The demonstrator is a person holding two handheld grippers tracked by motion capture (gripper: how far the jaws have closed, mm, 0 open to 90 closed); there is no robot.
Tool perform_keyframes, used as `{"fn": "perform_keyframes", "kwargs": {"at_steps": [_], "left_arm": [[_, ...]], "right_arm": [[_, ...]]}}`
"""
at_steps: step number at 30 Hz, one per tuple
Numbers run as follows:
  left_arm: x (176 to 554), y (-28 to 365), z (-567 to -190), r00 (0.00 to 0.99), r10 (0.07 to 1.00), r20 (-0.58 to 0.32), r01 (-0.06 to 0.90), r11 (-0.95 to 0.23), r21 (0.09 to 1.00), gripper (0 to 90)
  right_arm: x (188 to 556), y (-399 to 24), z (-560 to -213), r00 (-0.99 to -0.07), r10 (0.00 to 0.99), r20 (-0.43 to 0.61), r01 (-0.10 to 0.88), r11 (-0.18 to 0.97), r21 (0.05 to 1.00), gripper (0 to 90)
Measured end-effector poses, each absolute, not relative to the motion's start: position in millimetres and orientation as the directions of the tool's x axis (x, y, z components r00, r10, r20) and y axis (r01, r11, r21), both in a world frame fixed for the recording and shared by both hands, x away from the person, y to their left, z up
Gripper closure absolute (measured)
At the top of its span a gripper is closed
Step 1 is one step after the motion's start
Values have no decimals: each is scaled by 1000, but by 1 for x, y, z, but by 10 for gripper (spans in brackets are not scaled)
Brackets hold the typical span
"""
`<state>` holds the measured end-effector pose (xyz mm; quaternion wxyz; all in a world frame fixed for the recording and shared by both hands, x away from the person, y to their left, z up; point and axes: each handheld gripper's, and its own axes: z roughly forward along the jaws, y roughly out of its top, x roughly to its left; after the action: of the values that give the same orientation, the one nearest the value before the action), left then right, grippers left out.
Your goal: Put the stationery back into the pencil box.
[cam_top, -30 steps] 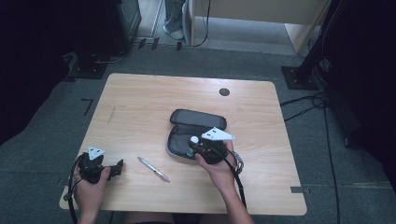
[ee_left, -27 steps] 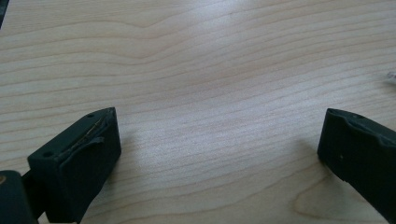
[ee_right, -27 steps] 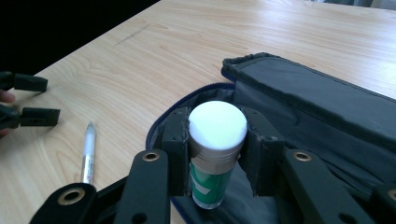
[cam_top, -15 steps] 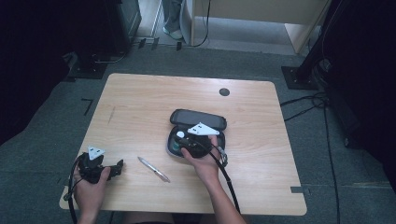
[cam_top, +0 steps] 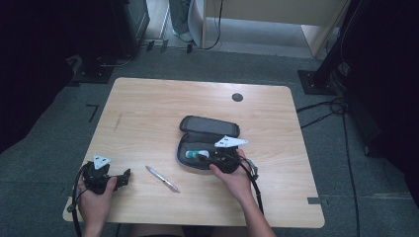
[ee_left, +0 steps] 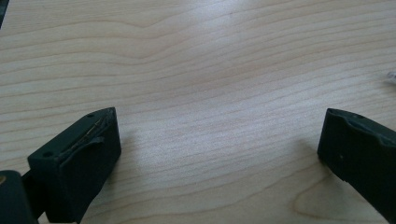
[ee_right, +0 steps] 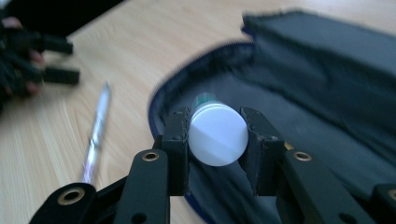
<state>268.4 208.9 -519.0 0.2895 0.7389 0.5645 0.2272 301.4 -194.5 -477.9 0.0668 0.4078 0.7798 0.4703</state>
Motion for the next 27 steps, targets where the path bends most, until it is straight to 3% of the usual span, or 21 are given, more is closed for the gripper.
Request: {"fn": "perform_keyframes", "kwargs": {"at_steps": [12,18,27], "left_arm": [[268,209,-519,260,966,9,703,-195,684,0],[268,209,-519,259,966,9,703,-195,684,0],[268,209,-519,260,966,9,703,-195,684,0]], "right_arm": [[303,-209,-495,-665,704,250,595,297,747,650],[302,-206,-493,-650,723,233,585,281,761,571],[272,-191,-470,-680,704,205,516,260,816,641]]}}
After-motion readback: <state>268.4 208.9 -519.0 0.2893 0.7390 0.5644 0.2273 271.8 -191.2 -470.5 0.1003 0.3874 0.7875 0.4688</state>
